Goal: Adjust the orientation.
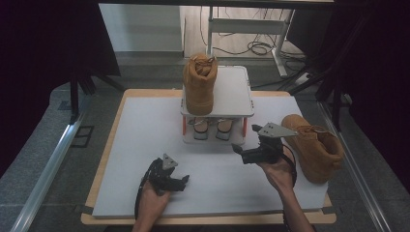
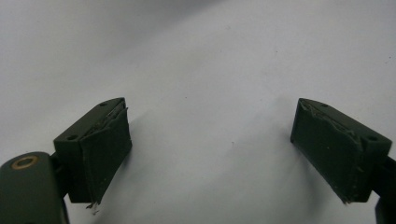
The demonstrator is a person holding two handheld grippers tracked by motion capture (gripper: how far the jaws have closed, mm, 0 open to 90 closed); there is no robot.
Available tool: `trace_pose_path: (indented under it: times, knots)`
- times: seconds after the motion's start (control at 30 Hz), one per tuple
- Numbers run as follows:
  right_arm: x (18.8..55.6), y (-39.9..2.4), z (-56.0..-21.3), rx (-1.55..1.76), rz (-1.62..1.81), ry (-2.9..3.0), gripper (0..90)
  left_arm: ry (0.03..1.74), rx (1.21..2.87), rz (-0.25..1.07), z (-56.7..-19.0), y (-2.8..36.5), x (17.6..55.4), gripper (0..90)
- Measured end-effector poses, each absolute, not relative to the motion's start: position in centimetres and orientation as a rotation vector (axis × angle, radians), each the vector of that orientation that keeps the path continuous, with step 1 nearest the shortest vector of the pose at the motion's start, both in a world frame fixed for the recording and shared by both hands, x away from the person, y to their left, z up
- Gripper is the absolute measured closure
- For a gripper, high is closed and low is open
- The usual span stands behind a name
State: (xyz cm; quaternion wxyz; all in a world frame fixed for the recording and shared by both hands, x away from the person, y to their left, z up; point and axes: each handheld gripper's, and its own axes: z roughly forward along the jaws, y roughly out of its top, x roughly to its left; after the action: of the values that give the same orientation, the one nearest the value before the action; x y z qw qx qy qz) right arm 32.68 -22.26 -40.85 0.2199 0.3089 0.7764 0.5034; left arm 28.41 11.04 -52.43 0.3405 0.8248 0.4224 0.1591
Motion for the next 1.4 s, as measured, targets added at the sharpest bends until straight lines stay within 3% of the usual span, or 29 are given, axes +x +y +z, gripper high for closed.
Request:
trace_pose_path:
  times: [1.4]
  knots:
    - [26.9, -31.2, -44.9, 1.126, 1.278, 2.025, 0.0, 1.099, 2.150, 0.412, -52.4, 11.1, 28.4, 11.7]
